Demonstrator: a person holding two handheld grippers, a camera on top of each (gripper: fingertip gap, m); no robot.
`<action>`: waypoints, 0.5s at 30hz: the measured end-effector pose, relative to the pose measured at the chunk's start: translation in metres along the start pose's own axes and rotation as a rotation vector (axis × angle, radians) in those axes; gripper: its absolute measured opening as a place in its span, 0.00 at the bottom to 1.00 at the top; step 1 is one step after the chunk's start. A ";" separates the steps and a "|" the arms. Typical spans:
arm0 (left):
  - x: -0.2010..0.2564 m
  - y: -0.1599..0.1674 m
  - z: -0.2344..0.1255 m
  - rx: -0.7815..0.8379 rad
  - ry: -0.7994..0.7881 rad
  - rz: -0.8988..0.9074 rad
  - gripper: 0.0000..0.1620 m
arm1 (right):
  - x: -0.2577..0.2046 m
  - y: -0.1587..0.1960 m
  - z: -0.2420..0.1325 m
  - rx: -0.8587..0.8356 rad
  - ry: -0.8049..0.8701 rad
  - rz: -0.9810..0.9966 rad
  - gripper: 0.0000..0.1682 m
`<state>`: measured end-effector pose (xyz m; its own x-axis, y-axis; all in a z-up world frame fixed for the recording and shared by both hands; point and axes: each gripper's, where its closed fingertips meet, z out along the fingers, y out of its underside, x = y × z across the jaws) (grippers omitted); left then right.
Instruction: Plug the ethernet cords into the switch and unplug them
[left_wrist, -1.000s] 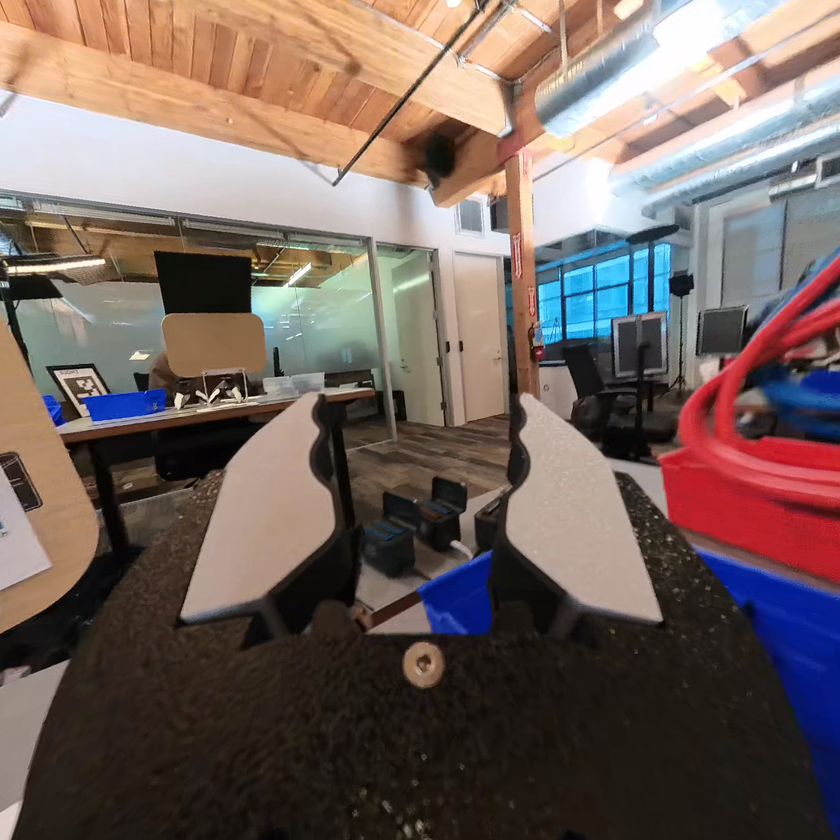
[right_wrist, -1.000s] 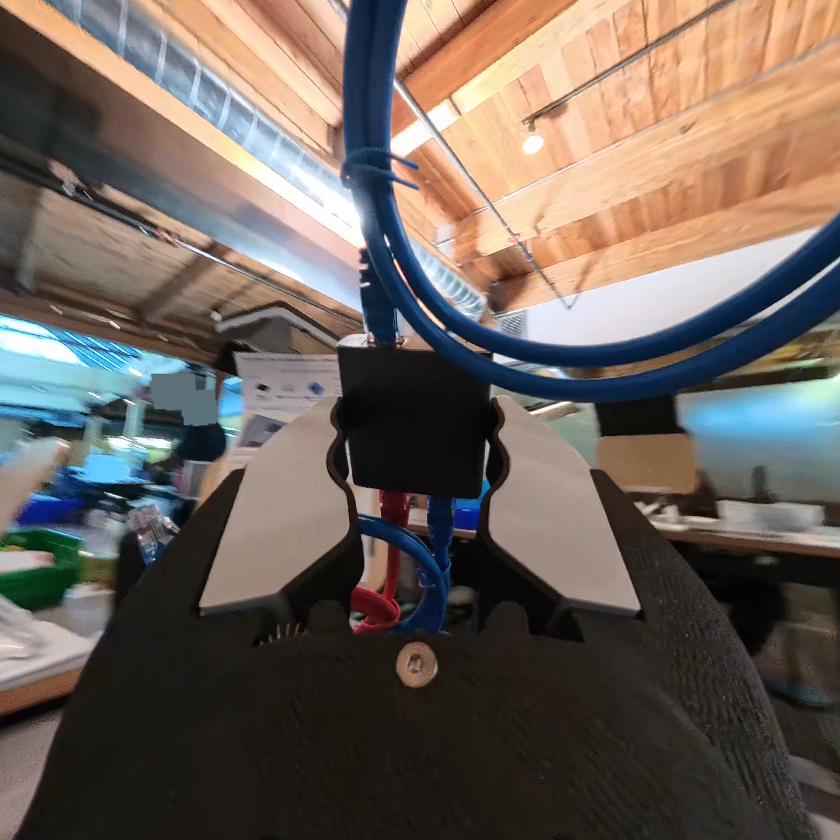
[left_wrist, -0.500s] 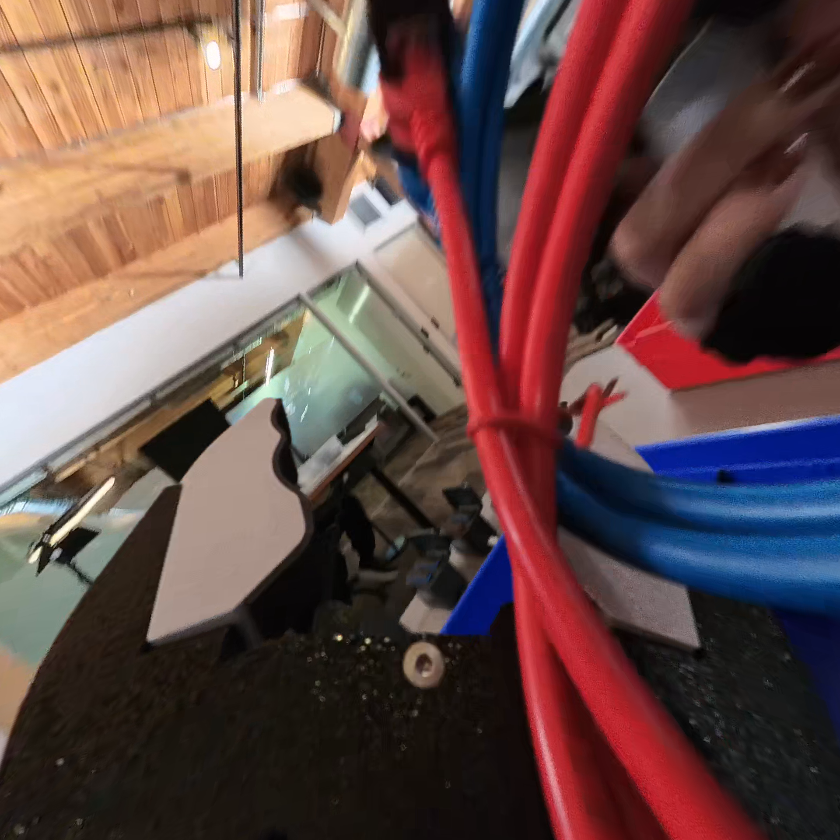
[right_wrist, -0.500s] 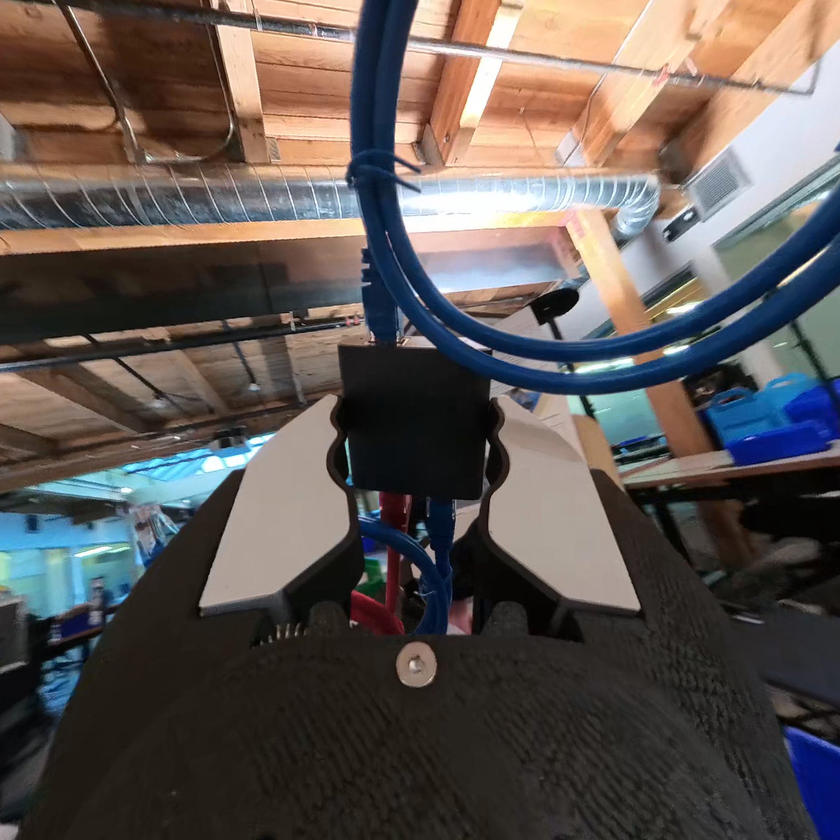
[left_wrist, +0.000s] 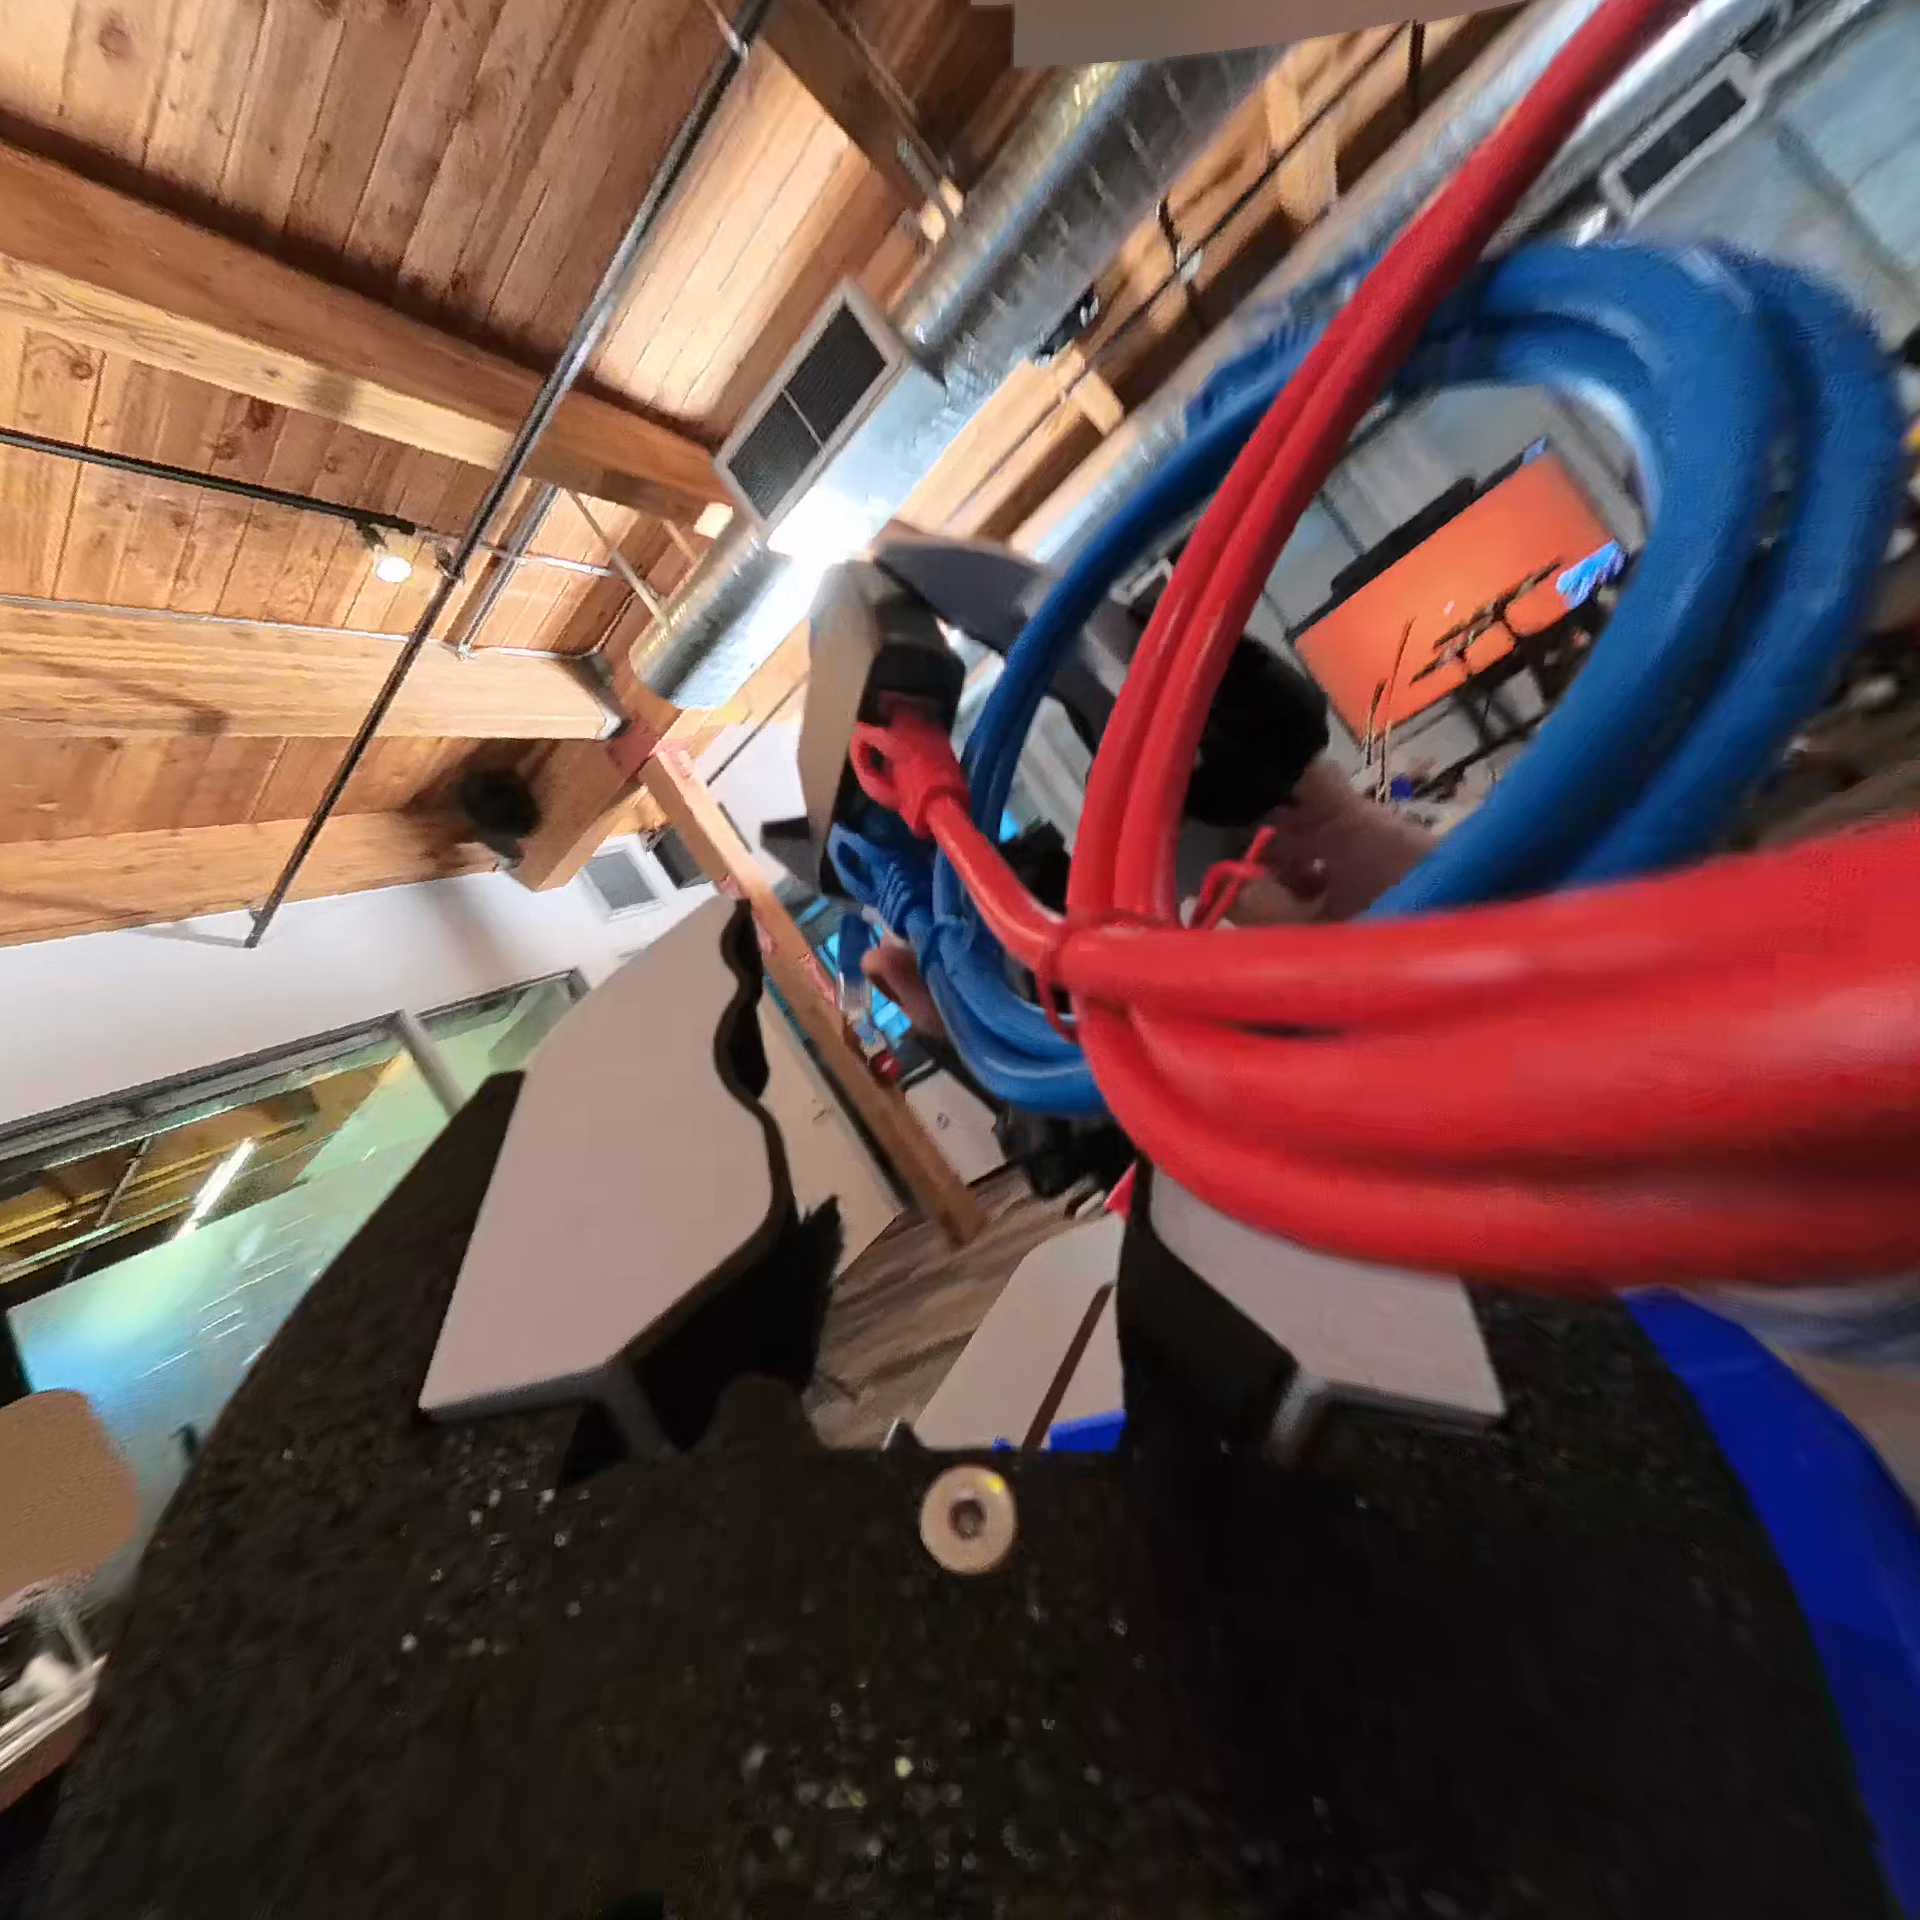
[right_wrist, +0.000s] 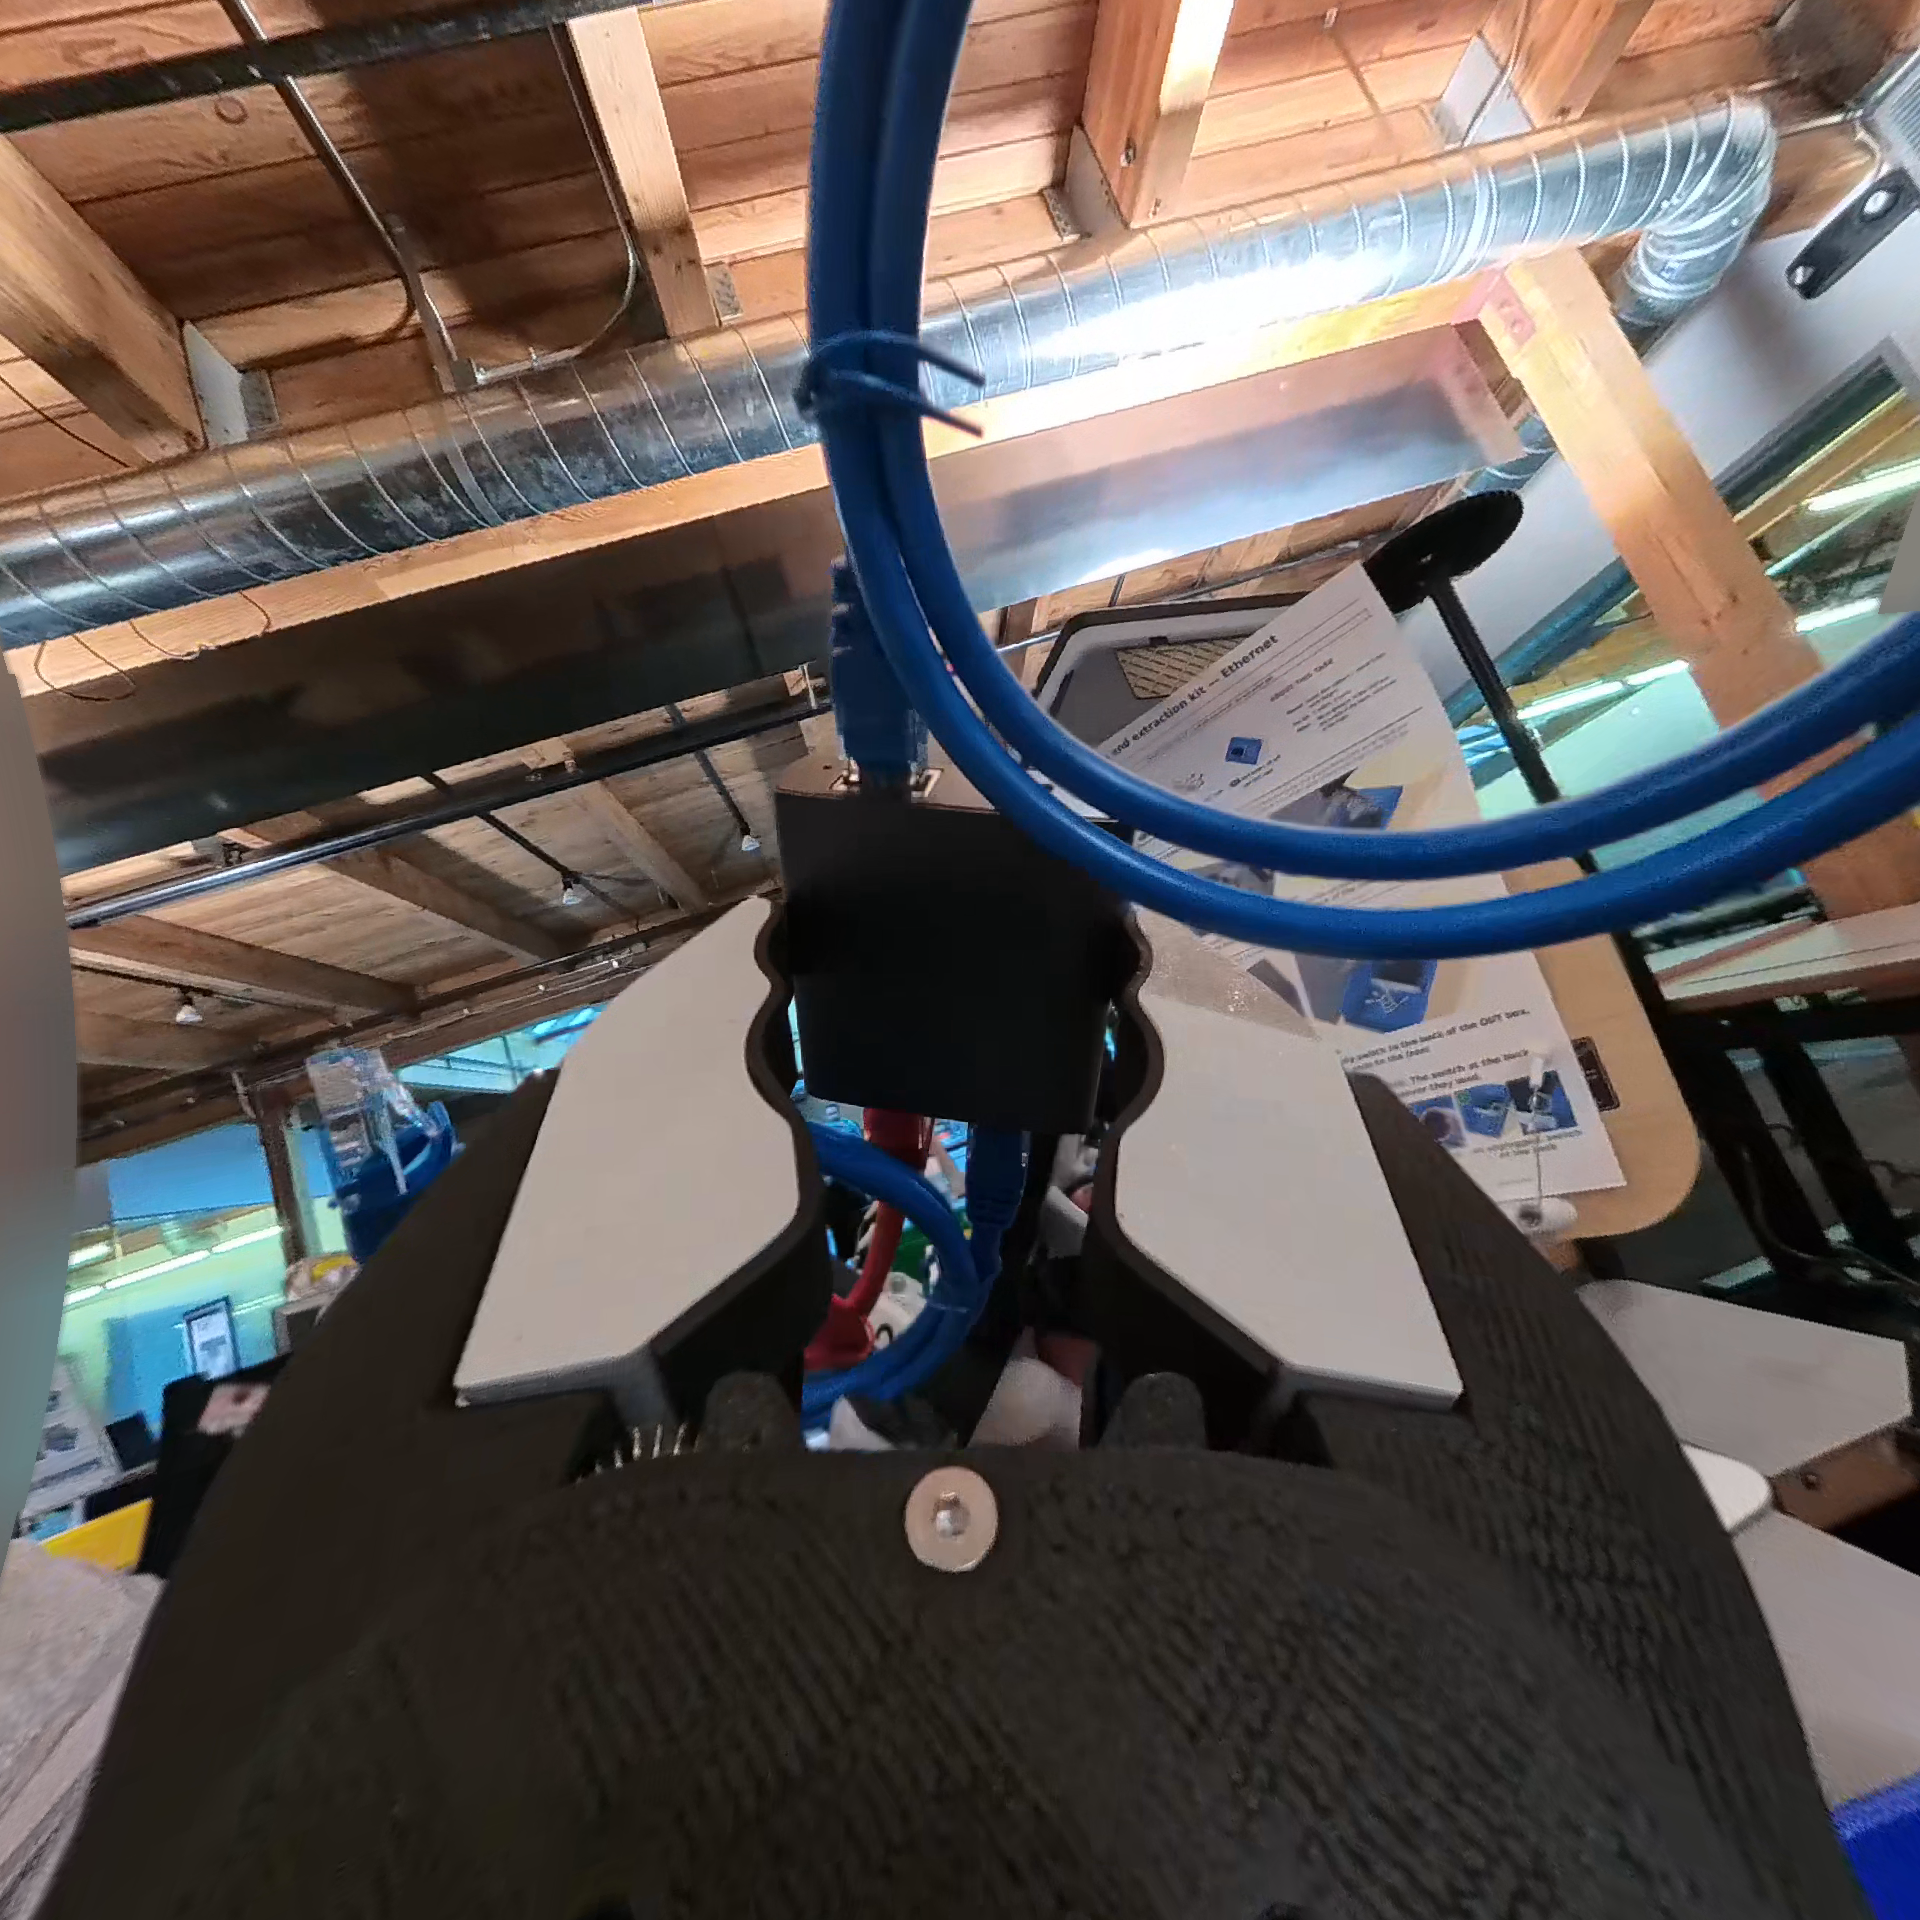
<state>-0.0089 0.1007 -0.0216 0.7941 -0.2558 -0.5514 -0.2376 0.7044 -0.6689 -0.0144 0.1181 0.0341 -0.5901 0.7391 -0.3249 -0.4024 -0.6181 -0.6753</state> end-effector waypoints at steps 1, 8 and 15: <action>-0.002 -0.005 -0.001 0.027 -0.007 -0.016 0.43 | 0.002 0.001 0.000 -0.005 0.004 0.016 0.35; -0.022 -0.030 -0.018 0.195 -0.094 -0.079 0.05 | 0.012 0.018 0.003 -0.110 0.015 0.104 0.34; -0.051 -0.035 -0.027 0.194 -0.174 -0.289 0.04 | 0.040 0.034 -0.003 -0.274 0.140 -0.119 0.28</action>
<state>-0.0566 0.0709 0.0165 0.8997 -0.3578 -0.2501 0.1068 0.7359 -0.6686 -0.0499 0.1272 -0.0039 -0.4409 0.8430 -0.3080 -0.2482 -0.4443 -0.8608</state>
